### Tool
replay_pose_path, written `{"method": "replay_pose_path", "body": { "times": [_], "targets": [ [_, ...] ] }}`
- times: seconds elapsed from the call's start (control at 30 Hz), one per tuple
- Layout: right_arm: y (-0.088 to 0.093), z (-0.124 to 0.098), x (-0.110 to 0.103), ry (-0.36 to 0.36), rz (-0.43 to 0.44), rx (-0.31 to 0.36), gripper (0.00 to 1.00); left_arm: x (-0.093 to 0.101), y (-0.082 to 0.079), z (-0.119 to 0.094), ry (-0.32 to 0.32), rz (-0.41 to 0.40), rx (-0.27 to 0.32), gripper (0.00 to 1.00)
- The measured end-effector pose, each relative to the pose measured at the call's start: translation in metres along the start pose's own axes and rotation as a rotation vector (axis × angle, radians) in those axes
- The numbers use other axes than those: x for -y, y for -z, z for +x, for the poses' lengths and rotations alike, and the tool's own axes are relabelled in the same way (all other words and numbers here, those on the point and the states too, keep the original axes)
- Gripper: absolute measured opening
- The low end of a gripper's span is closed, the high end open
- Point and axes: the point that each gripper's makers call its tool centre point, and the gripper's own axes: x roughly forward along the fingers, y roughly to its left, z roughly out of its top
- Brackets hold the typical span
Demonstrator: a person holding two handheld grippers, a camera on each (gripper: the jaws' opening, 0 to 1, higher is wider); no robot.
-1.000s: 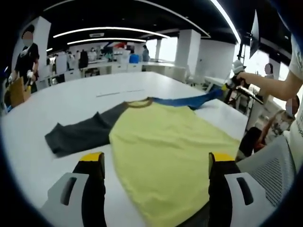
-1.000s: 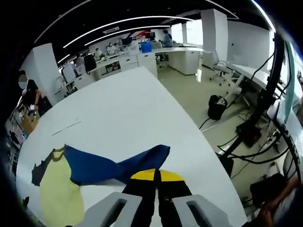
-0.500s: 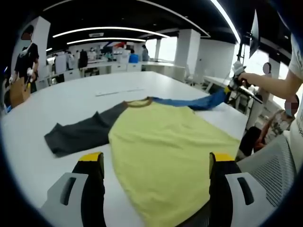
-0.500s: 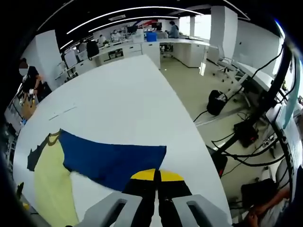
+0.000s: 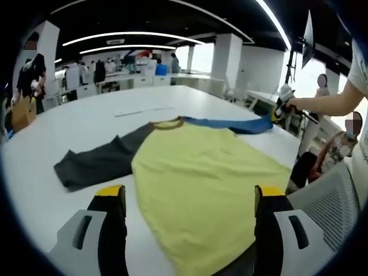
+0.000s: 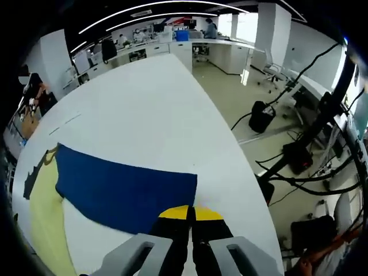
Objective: Fold the garment on the visible template until the final outline fits inside the template.
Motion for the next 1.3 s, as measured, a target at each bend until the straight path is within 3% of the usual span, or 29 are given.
{"method": "replay_pose_path", "body": {
  "times": [0.07,0.17,0.33,0.47,0.7,0.97,1.3],
  "targets": [
    [0.013,-0.02,-0.029,0.003,-0.002,0.002,0.0,0.0,0.0,-0.001,-0.001,0.002,-0.003,0.89],
    [0.02,-0.029,-0.04,0.013,-0.028,0.02,0.0,0.001,-0.001,-0.002,-0.003,0.006,0.002,0.89],
    [0.027,-0.034,-0.042,0.022,-0.01,0.031,0.0,-0.001,0.0,-0.003,-0.011,0.002,0.002,0.89],
    [0.033,-0.038,-0.047,-0.009,0.02,0.033,0.16,-0.001,0.0,-0.004,-0.011,0.004,0.004,0.89],
    [0.04,-0.04,-0.046,-0.049,0.039,0.036,0.2,0.0,0.0,-0.006,-0.009,0.01,0.003,0.9],
    [0.047,-0.035,-0.047,-0.079,0.06,0.028,0.19,0.0,0.001,-0.007,-0.012,0.017,-0.001,0.91],
    [0.054,-0.029,-0.044,-0.075,0.048,0.012,0.08,-0.001,0.002,-0.012,-0.02,0.02,-0.005,0.9]
  ]
}}
